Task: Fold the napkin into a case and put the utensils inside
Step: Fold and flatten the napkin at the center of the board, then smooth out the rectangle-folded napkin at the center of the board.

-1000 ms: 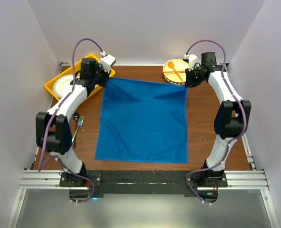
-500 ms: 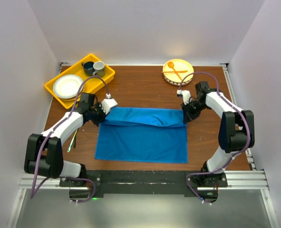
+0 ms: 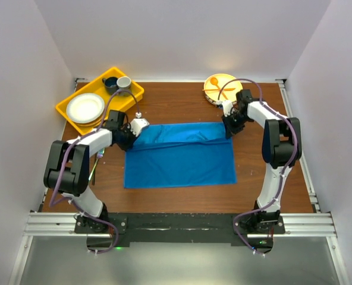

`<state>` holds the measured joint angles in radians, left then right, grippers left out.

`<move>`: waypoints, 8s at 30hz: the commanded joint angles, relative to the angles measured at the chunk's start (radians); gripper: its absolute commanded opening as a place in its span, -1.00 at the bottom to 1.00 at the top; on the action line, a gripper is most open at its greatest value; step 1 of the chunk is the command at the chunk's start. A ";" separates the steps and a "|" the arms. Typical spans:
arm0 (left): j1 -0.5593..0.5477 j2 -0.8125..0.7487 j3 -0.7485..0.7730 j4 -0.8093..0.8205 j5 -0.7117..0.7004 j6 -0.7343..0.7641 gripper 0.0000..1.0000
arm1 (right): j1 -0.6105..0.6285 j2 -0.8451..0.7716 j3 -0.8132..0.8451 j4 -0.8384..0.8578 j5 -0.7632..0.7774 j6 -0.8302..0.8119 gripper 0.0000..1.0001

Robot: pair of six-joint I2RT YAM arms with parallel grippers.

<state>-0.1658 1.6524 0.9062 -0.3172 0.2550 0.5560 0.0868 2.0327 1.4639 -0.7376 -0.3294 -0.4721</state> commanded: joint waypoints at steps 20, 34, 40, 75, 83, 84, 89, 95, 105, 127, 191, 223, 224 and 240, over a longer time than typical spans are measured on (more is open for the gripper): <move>0.022 -0.281 -0.015 -0.359 0.185 0.151 -1.00 | 0.002 -0.393 -0.315 -0.092 0.023 -0.088 -1.00; 0.020 -0.195 -0.099 -0.223 0.144 0.097 -1.00 | 0.028 -0.325 -0.372 -0.035 0.055 -0.095 -1.00; 0.020 -0.269 -0.066 -0.308 0.171 0.122 -1.00 | 0.028 -0.403 -0.326 -0.137 0.018 -0.102 -1.00; -0.020 -0.393 -0.211 -0.407 0.176 0.246 -0.63 | 0.133 -0.456 -0.452 -0.169 0.093 -0.178 -0.58; -0.018 -0.520 -0.199 -0.529 0.207 0.378 -0.26 | 0.131 -0.494 -0.392 -0.321 0.003 -0.256 -0.04; -0.018 -0.528 -0.194 -0.531 0.219 0.380 -0.21 | 0.131 -0.496 -0.378 -0.339 -0.006 -0.261 -0.04; -0.018 -0.519 -0.147 -0.533 0.260 0.343 -0.08 | 0.133 -0.477 -0.344 -0.344 -0.030 -0.240 -0.06; -0.018 -0.465 -0.150 -0.490 0.250 0.295 0.01 | 0.133 -0.454 -0.362 -0.307 -0.013 -0.227 -0.13; -0.026 -0.402 -0.213 -0.387 0.198 0.225 -0.06 | 0.133 -0.408 -0.431 -0.226 0.053 -0.215 -0.10; -0.017 -0.632 0.078 -0.300 0.268 0.015 0.98 | 0.119 -0.709 -0.162 -0.203 -0.126 -0.095 0.70; 0.242 0.210 -0.388 1.112 0.454 -1.314 1.00 | -0.033 0.093 -0.266 0.477 -0.577 0.610 0.96; 0.298 0.147 -0.353 1.066 0.498 -1.294 1.00 | -0.225 0.135 -0.218 0.287 -0.520 0.454 0.85; 0.293 0.133 -0.342 1.045 0.503 -1.280 1.00 | -0.225 0.124 -0.220 0.285 -0.514 0.452 0.84; -0.026 -0.232 0.025 -0.189 0.159 -0.027 0.82 | -0.115 -0.175 -0.063 -0.006 -0.408 0.147 0.40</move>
<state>-0.1612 1.4925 0.9783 -0.2001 0.5270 0.1623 -0.1032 1.9396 1.3434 -0.6922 -0.8989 -0.1947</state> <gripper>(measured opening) 0.955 0.796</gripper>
